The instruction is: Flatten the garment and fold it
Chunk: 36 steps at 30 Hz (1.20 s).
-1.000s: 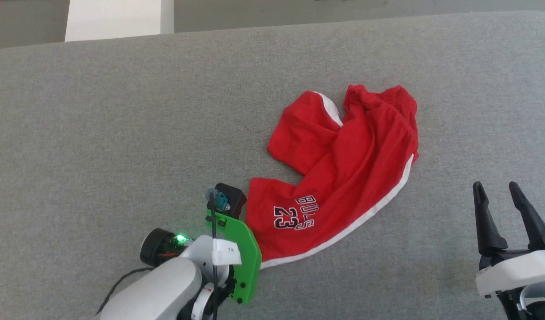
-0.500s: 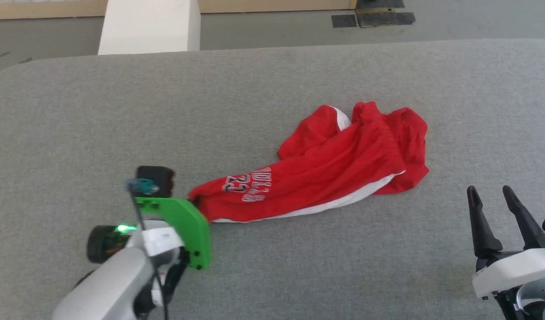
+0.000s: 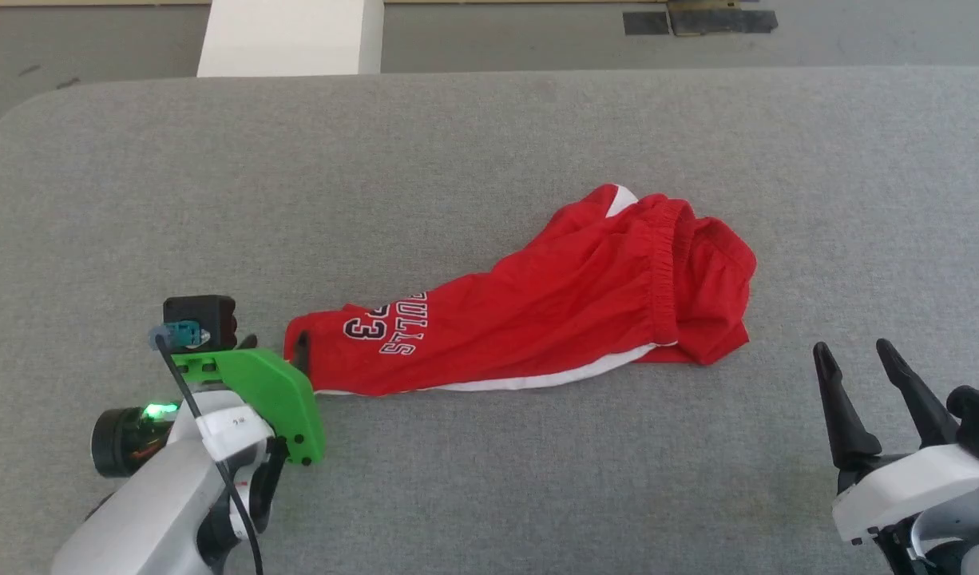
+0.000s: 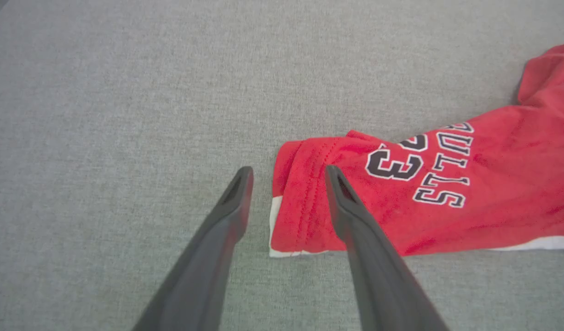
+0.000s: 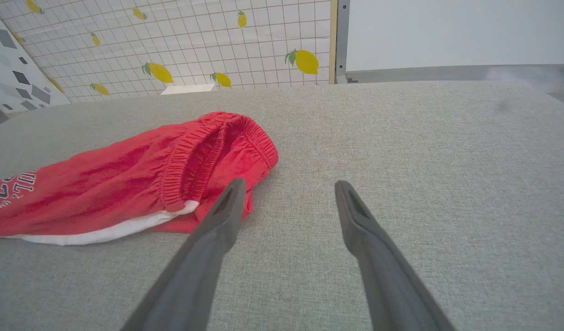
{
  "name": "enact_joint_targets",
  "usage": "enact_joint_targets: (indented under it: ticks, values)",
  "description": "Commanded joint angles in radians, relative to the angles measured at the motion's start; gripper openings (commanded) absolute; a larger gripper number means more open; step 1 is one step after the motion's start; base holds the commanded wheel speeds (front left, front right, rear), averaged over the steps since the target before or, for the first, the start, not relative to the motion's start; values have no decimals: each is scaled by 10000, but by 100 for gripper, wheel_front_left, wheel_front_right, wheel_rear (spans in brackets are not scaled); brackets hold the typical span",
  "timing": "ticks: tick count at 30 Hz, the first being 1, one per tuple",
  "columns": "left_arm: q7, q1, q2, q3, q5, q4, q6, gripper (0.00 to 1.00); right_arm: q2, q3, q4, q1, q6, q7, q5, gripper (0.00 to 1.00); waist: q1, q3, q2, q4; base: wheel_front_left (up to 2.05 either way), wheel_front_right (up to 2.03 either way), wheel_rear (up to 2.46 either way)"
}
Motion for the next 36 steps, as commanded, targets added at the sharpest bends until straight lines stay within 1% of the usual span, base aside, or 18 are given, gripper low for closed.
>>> enact_joint_targets:
  ticks: [1,4,8,11,15,19,21,27,30,36]
  values:
    - [-334,-40,-119,65,140,48,-24,100,-76,42,-35,37,-13,36,21,100,-1,-135,0,100,0,0,0]
    - [-1197,-35,-306,219,362,63,-84,100,-208,190,-52,74,-13,81,118,100,-1,-342,0,246,0,0,0]
    - [-2818,-11,-348,204,1047,-67,-521,100,-656,776,-135,166,-13,266,317,100,-1,-618,0,518,0,0,0]
    - [-3982,109,-245,-57,1826,-160,-739,100,-1117,1306,-208,169,-13,501,515,100,-1,-737,0,799,0,0,0]
    - [-4726,305,-80,-690,2863,-242,-1035,100,-1641,1866,-107,-145,-13,1029,768,100,-1,-708,0,1140,0,0,0]
    - [-4934,579,-165,-1091,3403,-295,-1131,100,-2086,2372,348,-803,-13,1757,1055,100,-1,-590,0,1429,0,0,0]
    - [-4965,694,-284,-1158,3415,-248,-1140,100,-2264,2552,668,-1198,-13,2091,1134,100,-1,-499,0,1583,0,0,0]
    - [-5020,688,-653,-1182,3417,-130,-1164,100,-2527,2882,1816,-2151,-13,3069,1512,100,-1,-291,0,2001,0,0,0]
    - [-5031,635,-767,-1126,3377,-57,-1160,100,-2763,3237,2008,-2411,-13,3249,1665,100,-1,-194,0,2129,0,0,0]
    - [-5048,520,-917,-984,3269,71,-1198,100,-3132,3818,2145,-2761,-13,3091,1844,100,-1,25,0,2233,0,0,0]
